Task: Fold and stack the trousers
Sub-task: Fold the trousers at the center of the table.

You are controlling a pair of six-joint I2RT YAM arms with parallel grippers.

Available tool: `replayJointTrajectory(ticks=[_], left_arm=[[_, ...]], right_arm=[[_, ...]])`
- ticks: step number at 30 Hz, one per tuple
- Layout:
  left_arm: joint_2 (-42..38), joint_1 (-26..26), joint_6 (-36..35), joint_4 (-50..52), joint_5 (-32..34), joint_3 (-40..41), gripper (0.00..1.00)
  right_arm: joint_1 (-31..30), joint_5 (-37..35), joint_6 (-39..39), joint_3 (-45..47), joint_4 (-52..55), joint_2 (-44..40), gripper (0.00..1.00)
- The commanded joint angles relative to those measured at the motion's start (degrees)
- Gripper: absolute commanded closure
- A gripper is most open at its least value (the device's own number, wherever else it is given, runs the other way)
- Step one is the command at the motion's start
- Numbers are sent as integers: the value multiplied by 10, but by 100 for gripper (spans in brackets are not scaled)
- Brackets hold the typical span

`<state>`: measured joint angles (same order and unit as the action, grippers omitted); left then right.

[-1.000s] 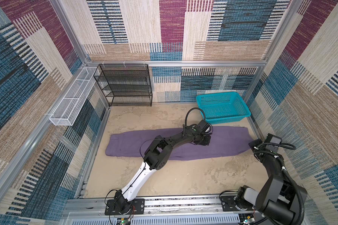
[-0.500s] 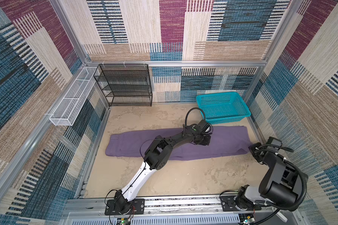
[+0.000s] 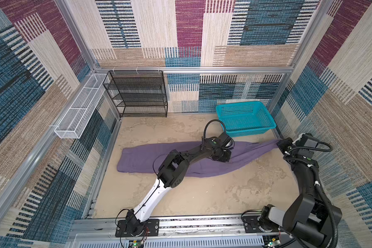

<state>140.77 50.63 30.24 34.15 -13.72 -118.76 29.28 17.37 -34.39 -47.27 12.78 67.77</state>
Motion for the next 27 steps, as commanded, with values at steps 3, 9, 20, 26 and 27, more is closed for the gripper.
replayJointTrajectory(ticks=[3,9,20,26,27], left_arm=[[-32,-2,16,43,-9,14,100],[-94,-15,32,43,-11,43,100],[-404,-166,110,-23,51,356,100],[-525,-233,117,-33,78,489,100],[-538,-238,120,-35,80,507,100]], right_arm=[[-29,-7,-3,-10,-10,-18,100],[-93,-32,22,-58,8,-14,100],[-339,-121,11,-116,-10,38,100],[-499,-180,25,-196,-13,146,100],[-521,-187,28,-212,-12,166,100]])
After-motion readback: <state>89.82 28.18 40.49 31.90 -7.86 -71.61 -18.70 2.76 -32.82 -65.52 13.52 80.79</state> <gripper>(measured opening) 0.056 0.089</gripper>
